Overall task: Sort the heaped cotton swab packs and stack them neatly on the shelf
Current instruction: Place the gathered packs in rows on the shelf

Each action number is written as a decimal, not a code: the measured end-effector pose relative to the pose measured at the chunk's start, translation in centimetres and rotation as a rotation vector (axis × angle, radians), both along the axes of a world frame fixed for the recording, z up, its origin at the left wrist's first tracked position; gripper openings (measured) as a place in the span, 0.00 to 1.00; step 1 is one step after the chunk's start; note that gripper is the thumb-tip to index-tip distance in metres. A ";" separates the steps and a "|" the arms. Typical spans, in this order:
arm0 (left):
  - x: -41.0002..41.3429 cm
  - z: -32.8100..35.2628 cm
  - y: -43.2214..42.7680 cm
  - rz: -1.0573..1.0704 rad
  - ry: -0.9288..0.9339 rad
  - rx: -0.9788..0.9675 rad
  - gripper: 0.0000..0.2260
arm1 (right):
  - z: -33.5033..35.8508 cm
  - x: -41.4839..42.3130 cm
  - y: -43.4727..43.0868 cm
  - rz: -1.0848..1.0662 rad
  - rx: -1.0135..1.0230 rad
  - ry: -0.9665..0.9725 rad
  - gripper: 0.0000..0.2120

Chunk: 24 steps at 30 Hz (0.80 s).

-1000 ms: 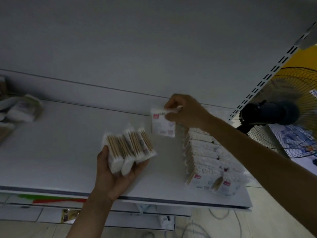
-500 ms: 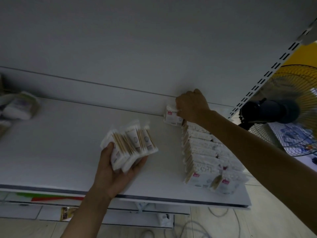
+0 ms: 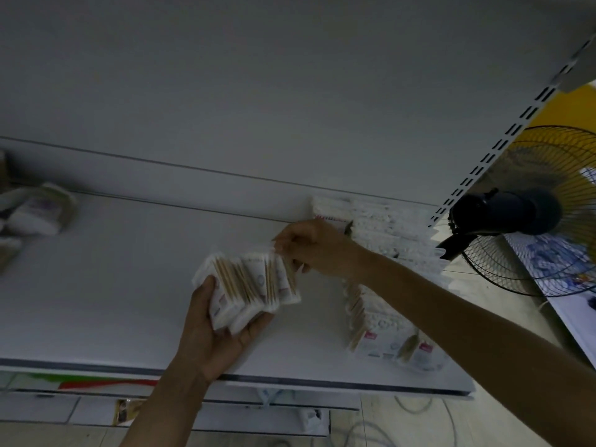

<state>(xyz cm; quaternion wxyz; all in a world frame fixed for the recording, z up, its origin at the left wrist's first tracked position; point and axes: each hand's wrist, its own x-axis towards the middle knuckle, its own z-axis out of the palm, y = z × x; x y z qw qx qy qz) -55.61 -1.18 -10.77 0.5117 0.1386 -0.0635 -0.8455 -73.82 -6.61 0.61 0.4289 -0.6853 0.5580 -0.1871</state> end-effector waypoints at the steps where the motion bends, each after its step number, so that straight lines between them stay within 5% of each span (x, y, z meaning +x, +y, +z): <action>1: -0.1 0.0 0.0 0.023 -0.036 0.036 0.37 | 0.2 -0.5 -0.2 -0.024 -0.037 -0.008 0.13; 5: 0.2 0.4 0.1 -0.096 0.075 0.030 0.41 | 1.8 -3.6 -2.1 -0.177 -0.280 0.017 0.05; 10: -0.5 0.8 0.0 -0.004 -0.039 0.124 0.50 | 2.1 -7.4 -4.1 -0.073 -0.365 0.423 0.09; 16: -0.7 1.0 0.2 -0.011 -0.047 0.107 0.34 | 0.8 -7.7 -4.1 -0.024 -0.656 0.719 0.08; 19: -0.8 0.9 0.3 0.007 -0.091 0.100 0.33 | -0.5 -7.6 -4.0 -0.045 -0.734 0.689 0.07; 24: -0.8 1.1 0.1 0.007 -0.087 0.095 0.41 | -1.5 -8.3 -4.0 0.001 -0.806 0.954 0.06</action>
